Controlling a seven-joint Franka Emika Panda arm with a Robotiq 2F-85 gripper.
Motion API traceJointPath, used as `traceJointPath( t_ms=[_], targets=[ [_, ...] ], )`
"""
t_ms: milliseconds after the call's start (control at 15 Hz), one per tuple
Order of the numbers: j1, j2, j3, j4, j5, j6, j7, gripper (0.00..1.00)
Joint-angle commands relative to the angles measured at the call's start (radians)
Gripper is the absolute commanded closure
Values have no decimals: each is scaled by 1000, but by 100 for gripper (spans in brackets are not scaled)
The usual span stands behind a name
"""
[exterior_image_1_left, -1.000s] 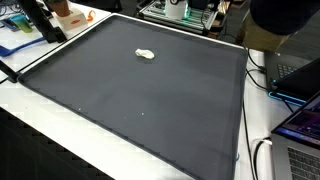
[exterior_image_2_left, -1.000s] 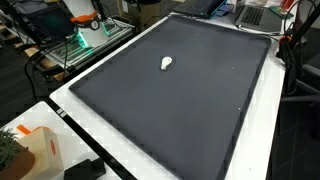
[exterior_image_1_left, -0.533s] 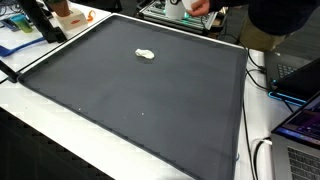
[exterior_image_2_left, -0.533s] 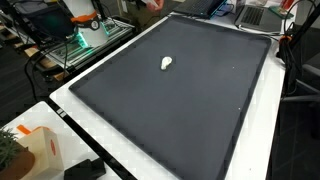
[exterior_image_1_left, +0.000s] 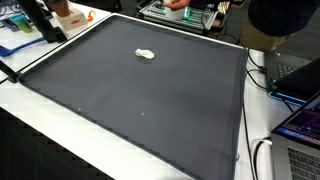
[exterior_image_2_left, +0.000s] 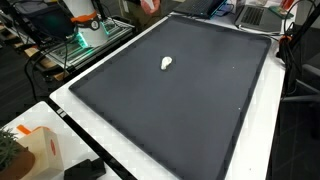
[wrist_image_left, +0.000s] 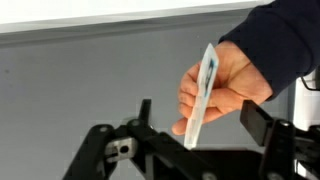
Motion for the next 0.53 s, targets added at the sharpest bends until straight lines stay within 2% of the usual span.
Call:
traceJointPath(
  t_ms=[0, 467],
  targets=[
    [-5, -36, 8, -3, -16, -49, 30, 42],
    [-5, -49, 23, -1, -14, -56, 55, 96]
  ],
)
